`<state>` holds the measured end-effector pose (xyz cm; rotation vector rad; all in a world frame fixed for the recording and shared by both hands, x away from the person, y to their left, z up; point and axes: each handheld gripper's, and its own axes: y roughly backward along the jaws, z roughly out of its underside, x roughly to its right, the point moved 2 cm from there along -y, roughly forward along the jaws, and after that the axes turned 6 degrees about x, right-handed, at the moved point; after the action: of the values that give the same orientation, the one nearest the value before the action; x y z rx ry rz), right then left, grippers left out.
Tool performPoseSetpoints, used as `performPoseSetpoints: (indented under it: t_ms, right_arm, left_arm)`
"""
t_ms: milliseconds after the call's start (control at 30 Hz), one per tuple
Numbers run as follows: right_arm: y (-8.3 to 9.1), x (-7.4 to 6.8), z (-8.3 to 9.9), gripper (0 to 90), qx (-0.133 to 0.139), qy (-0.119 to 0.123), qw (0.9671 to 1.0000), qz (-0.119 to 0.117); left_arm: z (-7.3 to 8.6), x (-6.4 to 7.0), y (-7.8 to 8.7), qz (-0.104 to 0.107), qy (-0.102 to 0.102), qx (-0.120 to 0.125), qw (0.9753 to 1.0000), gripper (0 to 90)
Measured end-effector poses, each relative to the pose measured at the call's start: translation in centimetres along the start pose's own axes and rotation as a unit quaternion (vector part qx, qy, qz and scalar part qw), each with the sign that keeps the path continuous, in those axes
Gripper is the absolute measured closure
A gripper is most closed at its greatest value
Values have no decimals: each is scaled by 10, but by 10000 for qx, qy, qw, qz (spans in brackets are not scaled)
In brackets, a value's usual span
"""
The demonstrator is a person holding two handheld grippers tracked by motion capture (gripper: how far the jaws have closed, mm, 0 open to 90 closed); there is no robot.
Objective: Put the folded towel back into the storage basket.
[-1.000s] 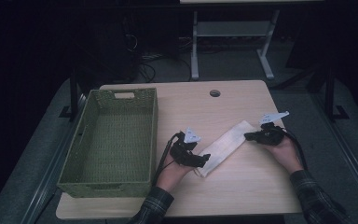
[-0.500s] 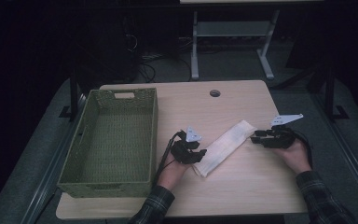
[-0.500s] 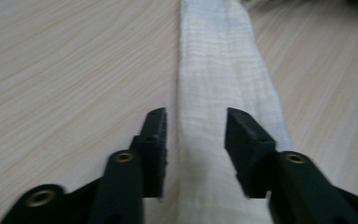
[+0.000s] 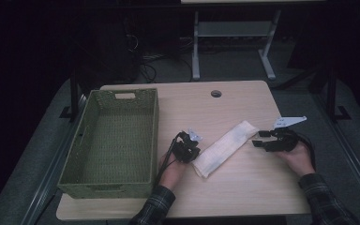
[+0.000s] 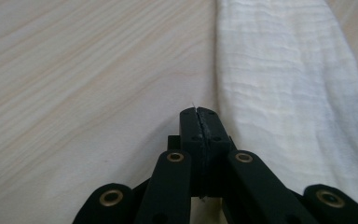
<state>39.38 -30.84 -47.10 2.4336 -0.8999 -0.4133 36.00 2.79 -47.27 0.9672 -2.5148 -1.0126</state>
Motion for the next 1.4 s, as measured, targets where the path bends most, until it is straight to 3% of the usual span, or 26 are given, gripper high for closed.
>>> performPoseSetpoints:
  t_ms: [400, 633, 800, 1133, 1200, 1233, 1400]
  right_arm:
    - [0, 1, 0, 380, 41, 76, 10000, 0]
    - [-1, 0, 0, 370, -7, 81, 10000, 53]
    - [-1, 0, 0, 360, 33, 103, 9999, 48]
    - [-2, -1, 0, 349, -10, 135, 9999, 83]
    - [-3, -1, 0, 349, -12, 118, 9999, 71]
    - [-3, -1, 0, 349, -22, 115, 9999, 71]
    - [-4, -1, 0, 349, -2, 163, 9999, 54]
  left_arm:
    - [5, 14, 3, 502, -171, -209, 9984, 896]
    - [9, 23, 7, 848, -190, -236, 9959, 896]
    - [11, 34, 11, 1048, -319, -262, 9936, 896]
    - [8, 62, 8, 1463, -734, -336, 9859, 896]
    - [7, 69, 7, 1559, -732, -315, 9846, 896]
    - [7, 70, 7, 1608, -829, -363, 9828, 896]
    - [5, 85, 4, 1802, -876, -307, 9792, 896]
